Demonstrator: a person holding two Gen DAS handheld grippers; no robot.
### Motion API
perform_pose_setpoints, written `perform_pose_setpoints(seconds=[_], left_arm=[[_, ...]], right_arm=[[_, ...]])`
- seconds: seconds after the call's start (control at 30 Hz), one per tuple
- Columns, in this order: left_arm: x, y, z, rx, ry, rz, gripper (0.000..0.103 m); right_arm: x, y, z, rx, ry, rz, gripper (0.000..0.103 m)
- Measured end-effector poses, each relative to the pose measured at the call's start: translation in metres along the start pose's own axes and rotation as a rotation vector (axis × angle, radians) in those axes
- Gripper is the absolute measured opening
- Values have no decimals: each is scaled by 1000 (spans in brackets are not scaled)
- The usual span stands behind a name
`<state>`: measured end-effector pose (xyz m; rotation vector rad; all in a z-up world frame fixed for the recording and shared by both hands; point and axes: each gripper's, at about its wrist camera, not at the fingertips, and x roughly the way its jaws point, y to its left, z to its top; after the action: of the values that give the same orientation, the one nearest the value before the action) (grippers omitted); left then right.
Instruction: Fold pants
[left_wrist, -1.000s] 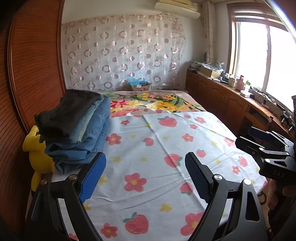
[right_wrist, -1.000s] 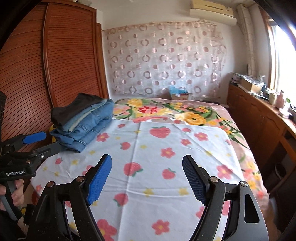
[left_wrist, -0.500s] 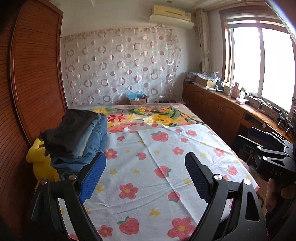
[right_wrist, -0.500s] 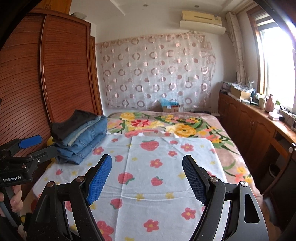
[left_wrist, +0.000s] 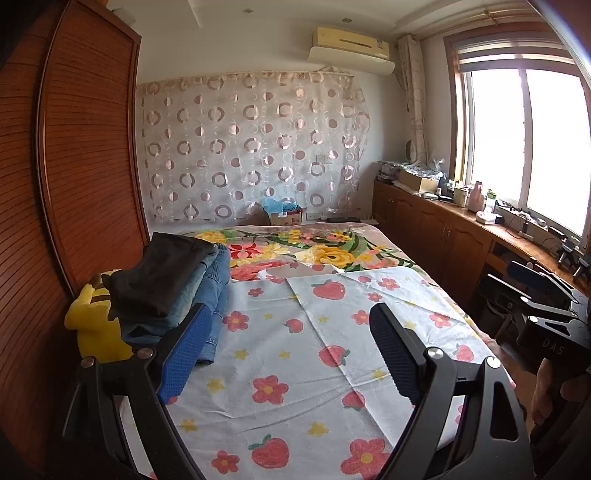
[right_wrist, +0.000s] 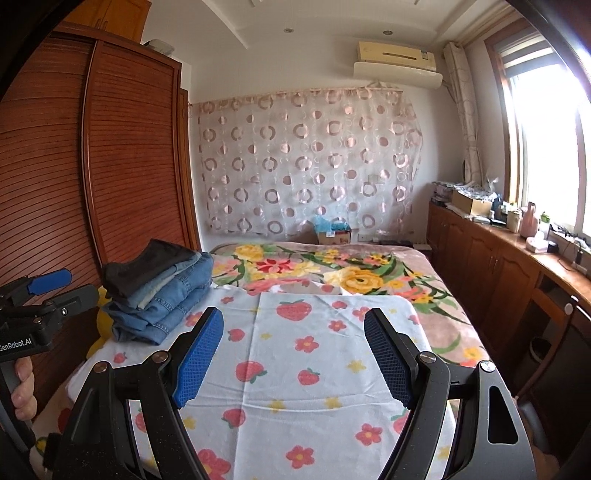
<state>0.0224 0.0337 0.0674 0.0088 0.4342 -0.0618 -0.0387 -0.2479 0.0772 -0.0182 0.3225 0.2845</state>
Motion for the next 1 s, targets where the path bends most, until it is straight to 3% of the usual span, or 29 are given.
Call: perform_pose_setpoints(seconds=[1.0], left_arm=[[-1,1,0,1,5,0,88]], right_arm=[[5,-3,2,-3,-8,-6,80]])
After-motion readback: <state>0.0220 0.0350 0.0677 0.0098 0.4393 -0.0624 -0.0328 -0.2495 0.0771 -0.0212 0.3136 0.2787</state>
